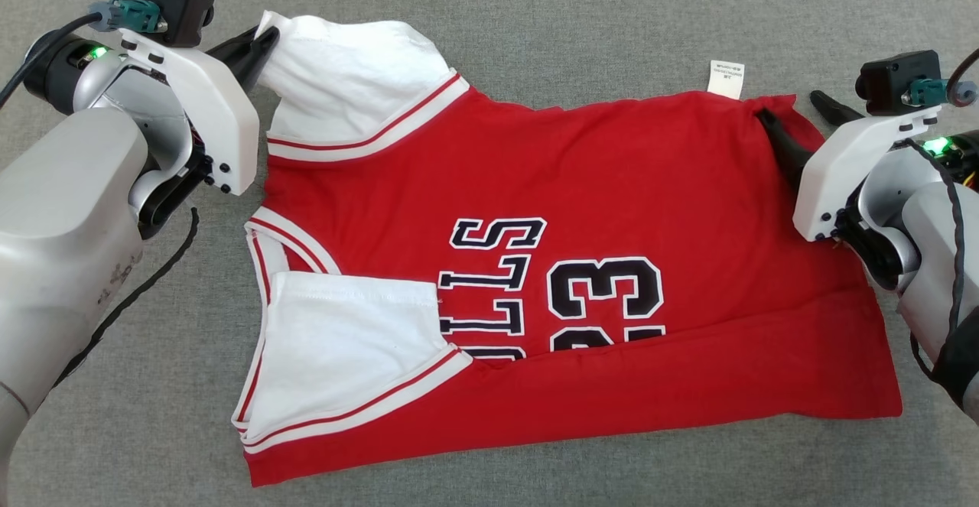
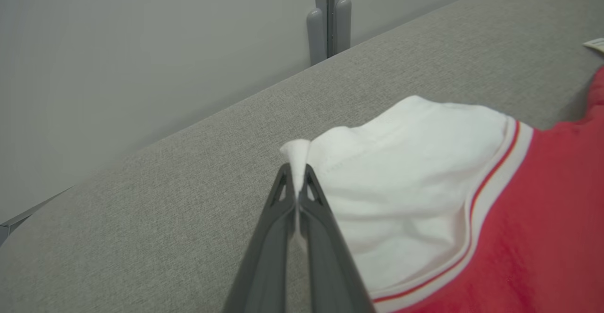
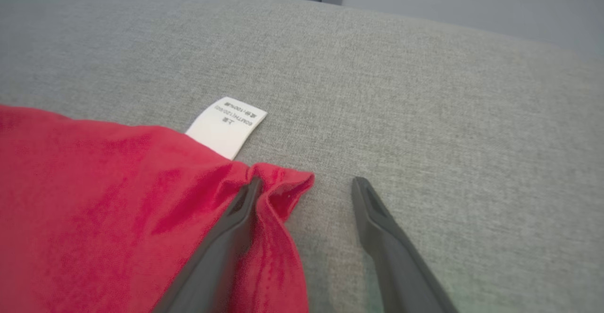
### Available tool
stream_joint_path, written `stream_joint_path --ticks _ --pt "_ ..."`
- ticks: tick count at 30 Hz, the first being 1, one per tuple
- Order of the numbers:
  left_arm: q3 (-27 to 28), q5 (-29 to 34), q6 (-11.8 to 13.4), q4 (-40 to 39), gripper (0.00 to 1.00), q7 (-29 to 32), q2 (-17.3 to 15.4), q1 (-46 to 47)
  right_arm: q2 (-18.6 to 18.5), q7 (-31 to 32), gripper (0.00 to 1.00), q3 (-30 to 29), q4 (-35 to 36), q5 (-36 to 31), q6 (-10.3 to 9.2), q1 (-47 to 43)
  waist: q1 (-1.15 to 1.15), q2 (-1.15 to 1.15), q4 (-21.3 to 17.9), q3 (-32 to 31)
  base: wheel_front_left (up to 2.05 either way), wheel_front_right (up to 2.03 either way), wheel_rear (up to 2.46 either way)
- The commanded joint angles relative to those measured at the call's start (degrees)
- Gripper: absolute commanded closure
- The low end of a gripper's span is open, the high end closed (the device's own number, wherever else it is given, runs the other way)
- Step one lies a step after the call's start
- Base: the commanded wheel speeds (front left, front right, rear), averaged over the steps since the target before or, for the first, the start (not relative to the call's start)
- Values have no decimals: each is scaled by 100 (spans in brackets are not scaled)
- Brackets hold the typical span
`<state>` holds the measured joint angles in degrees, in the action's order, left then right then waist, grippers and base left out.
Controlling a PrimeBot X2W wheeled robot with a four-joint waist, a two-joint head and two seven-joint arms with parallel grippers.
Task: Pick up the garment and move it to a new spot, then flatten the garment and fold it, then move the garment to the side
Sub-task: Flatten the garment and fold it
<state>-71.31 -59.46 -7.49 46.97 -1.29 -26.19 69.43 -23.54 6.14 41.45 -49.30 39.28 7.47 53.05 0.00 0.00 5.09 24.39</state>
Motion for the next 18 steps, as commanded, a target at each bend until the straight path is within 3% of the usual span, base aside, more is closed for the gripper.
stream_joint_path --ticks 1,6,18 --pt "-26 -34 5 40 100 -45 -24 64 17 87 100 161 -61 81 4 -43 0 0 10 1 0 0 0" --pt "-85 -123 5 129 100 -129 -28 105 -199 -203 100 314 -226 321 -5 125 0 0 11 -12 0 0 0" --pt "-33 -194 6 765 100 -680 139 288 -123 -906 100 254 -884 331 -5 522 0 0 -12 67 0 0 0"
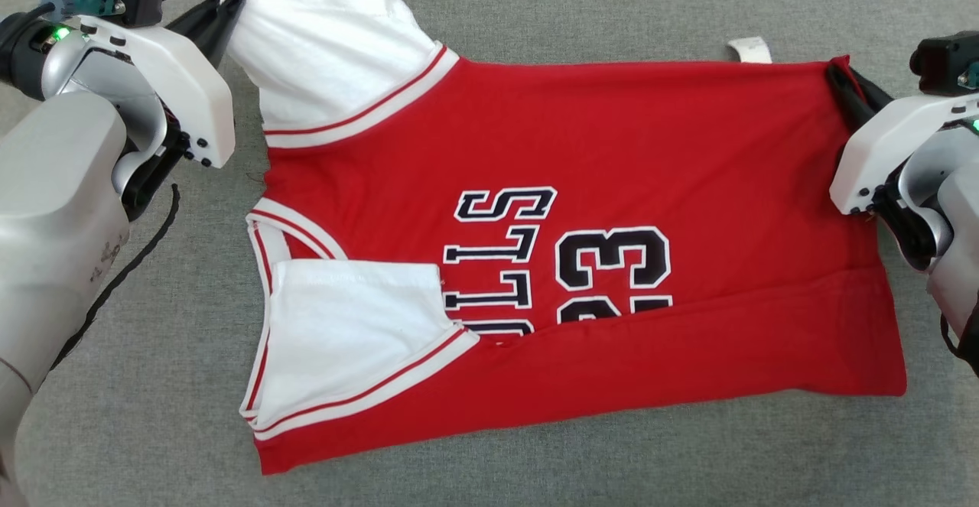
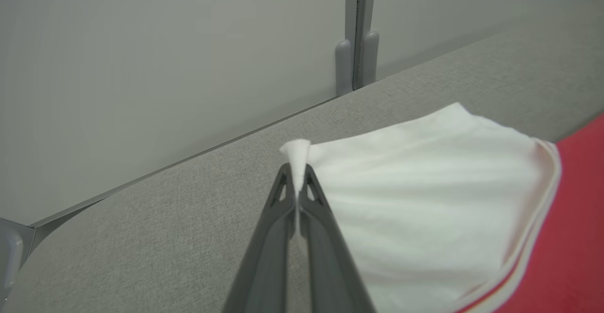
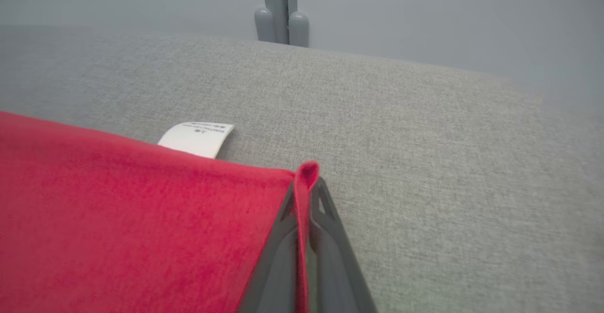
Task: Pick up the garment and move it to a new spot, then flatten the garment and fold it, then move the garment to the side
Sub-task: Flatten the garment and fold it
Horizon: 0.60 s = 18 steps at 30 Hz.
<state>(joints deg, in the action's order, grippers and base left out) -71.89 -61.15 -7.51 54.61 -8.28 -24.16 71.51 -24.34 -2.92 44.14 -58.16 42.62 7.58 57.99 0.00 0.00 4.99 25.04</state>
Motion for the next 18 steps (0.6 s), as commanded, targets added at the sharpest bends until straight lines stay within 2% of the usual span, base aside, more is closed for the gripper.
stream_joint_path --ticks 1,5,10,18 --pt "41 -11 9 88 100 -66 -29 115 -26 -65 100 -16 -64 -34 -16 67 0 0 -5 23 0 0 0" --pt "103 126 37 448 100 -474 121 306 32 -507 100 -77 -436 -206 -16 324 0 0 -31 123 0 0 0" --pt "314 274 212 662 100 -675 257 498 117 -1033 100 -246 -869 -430 -16 637 0 0 -53 210 0 0 0" --pt "692 697 186 468 100 -692 329 371 183 -1234 100 -352 -736 -951 -15 835 0 0 -52 254 0 0 0"
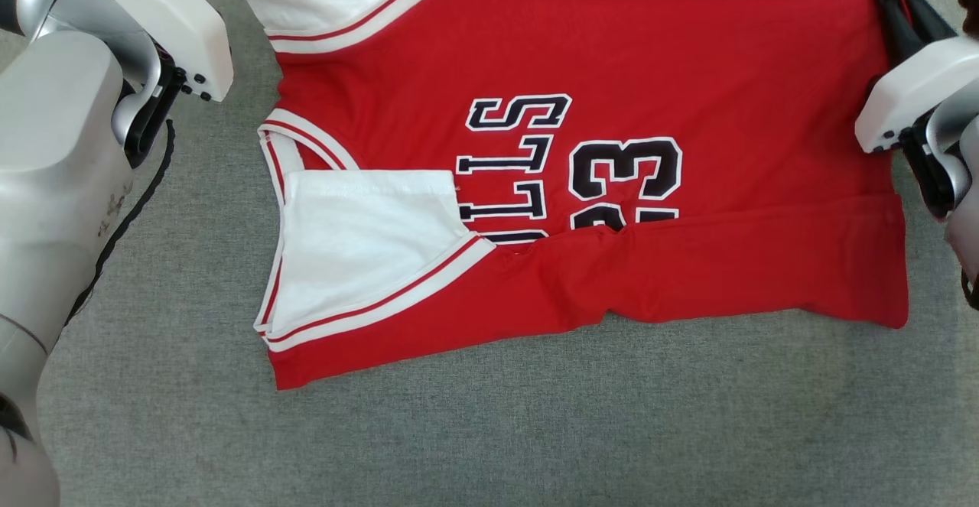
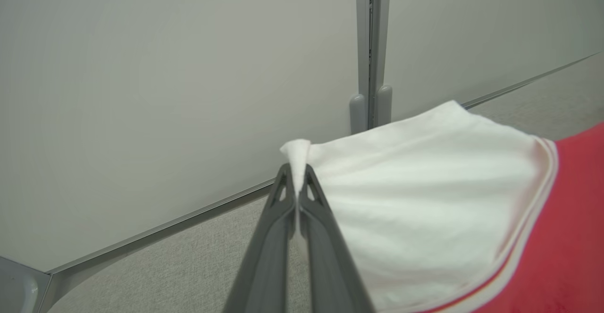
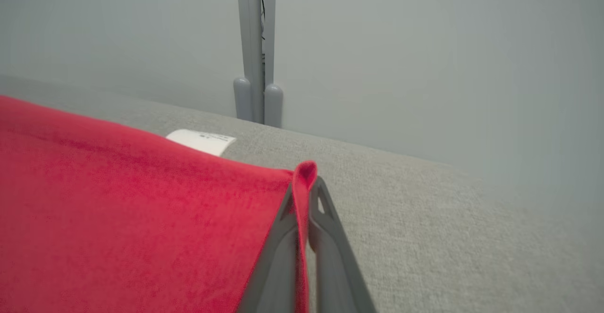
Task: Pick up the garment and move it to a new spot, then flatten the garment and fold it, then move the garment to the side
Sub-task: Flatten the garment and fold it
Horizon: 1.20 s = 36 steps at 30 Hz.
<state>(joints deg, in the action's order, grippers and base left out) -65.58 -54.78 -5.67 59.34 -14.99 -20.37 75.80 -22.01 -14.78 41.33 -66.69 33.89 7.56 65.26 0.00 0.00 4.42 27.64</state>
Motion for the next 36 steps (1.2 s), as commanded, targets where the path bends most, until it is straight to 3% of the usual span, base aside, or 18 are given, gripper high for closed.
stream_joint_path --ticks 1,15,19,27,36 --pt "109 111 -5 -33 100 -21 -59 -96 -80 -45 100 -147 241 -147 -14 69 0 0 12 -22 0 0 0" --pt "253 795 -174 -827 100 -16 -373 -1036 -471 -36 100 -1404 2049 -1176 -13 -1656 0 0 177 -696 0 0 0" --pt "181 894 -177 -1129 100 -15 -582 -1380 -732 -35 100 -1142 2411 -1706 -13 -2129 0 0 221 -882 0 0 0" --pt "-272 920 -172 -1912 100 132 -1059 -2021 -1007 -36 100 -1130 2491 -1997 -13 -2718 0 0 298 -1182 0 0 0" --pt "-563 788 -144 -3168 100 669 -1606 -2786 -1276 -35 100 -785 2505 -1800 -13 -3273 0 0 299 -1579 0 0 0"
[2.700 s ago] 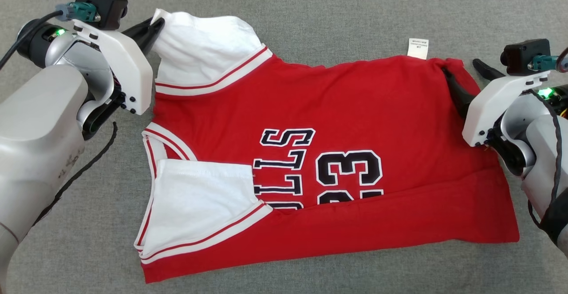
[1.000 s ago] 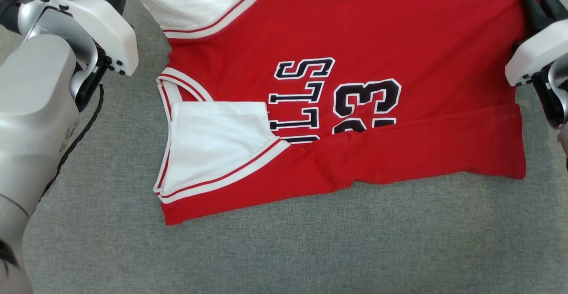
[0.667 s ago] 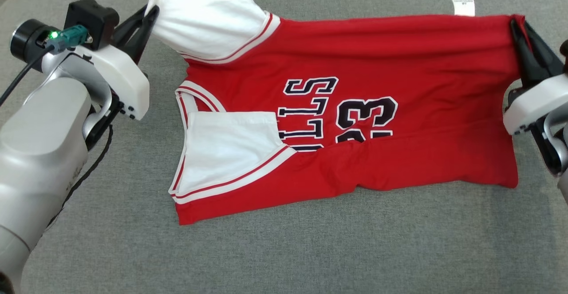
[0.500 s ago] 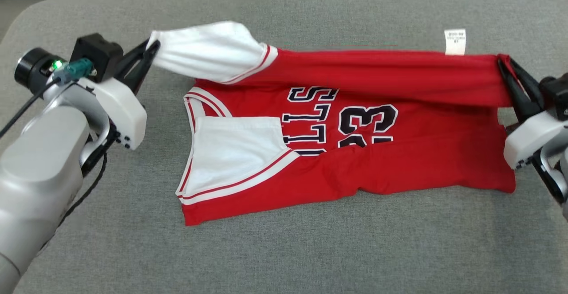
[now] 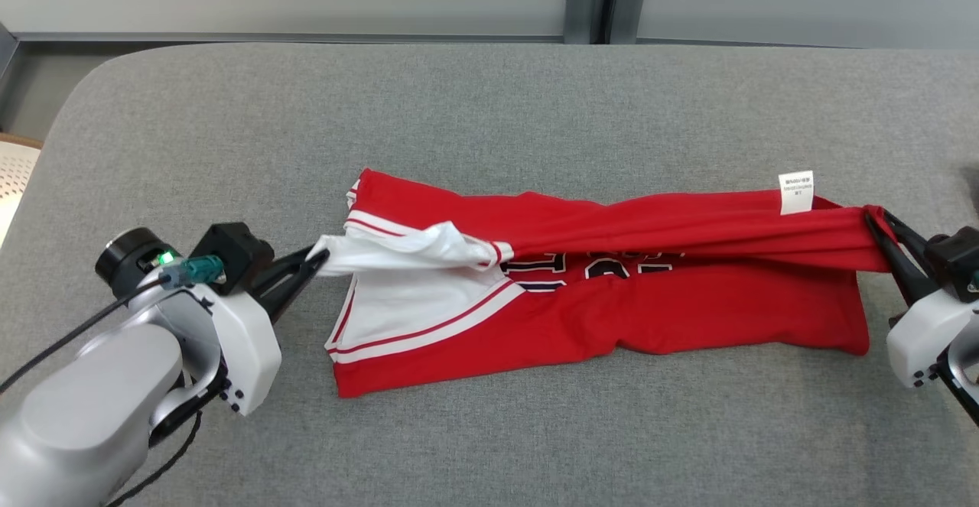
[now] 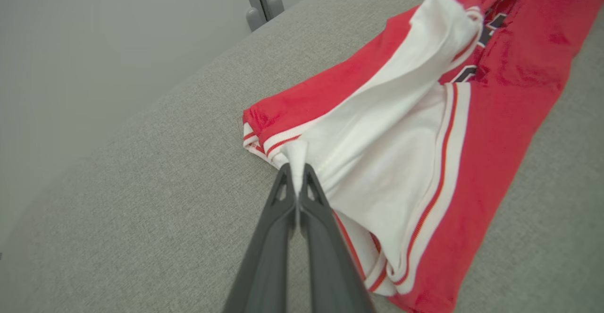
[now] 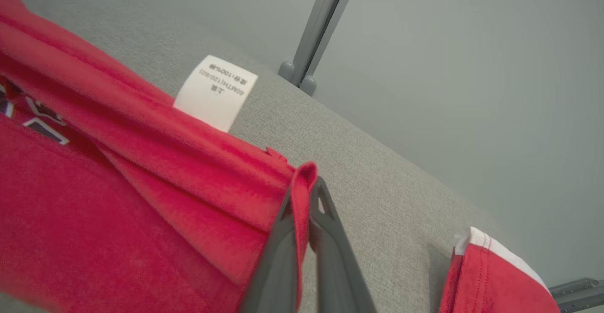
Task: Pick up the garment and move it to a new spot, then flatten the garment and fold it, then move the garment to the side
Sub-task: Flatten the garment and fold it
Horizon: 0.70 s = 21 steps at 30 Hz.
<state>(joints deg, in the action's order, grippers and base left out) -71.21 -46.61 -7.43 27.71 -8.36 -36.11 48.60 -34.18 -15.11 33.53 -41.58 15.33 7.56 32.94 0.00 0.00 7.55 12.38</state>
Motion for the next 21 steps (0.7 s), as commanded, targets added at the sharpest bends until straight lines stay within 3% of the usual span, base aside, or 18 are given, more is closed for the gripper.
stream_joint_path --ticks 1,11,12,13,15,16,17,21 --pt "-15 -39 65 -112 100 60 -76 -141 -60 -3 100 43 -33 141 -14 -100 0 0 -29 -92 0 0 0" --pt "-109 -73 353 -749 100 421 -300 -792 -209 41 100 1213 -306 1152 -14 -158 0 0 -204 -317 0 0 0" --pt "-113 -65 361 -751 100 458 -309 -823 -216 85 69 1339 -329 1269 -14 -160 0 0 -219 -328 0 0 0" --pt "-120 -31 376 -741 93 486 -314 -851 -239 123 0 1464 -332 1360 -13 -152 0 0 -234 -343 0 0 0" --pt "-130 -7 384 -691 44 561 -321 -927 -322 211 0 1693 -364 1566 -14 -113 0 0 -258 -364 0 0 0" --pt "-138 11 391 -674 13 576 -311 -957 -335 233 0 1760 -384 1692 -13 -99 0 0 -269 -377 0 0 0" --pt "-144 21 409 -641 0 594 -303 -983 -334 251 0 1822 -395 1801 -13 -75 0 0 -278 -388 0 0 0" --pt "-113 -103 438 -556 0 593 -244 -1093 -385 223 0 1795 -585 2270 -13 19 0 0 -295 -419 0 0 0"
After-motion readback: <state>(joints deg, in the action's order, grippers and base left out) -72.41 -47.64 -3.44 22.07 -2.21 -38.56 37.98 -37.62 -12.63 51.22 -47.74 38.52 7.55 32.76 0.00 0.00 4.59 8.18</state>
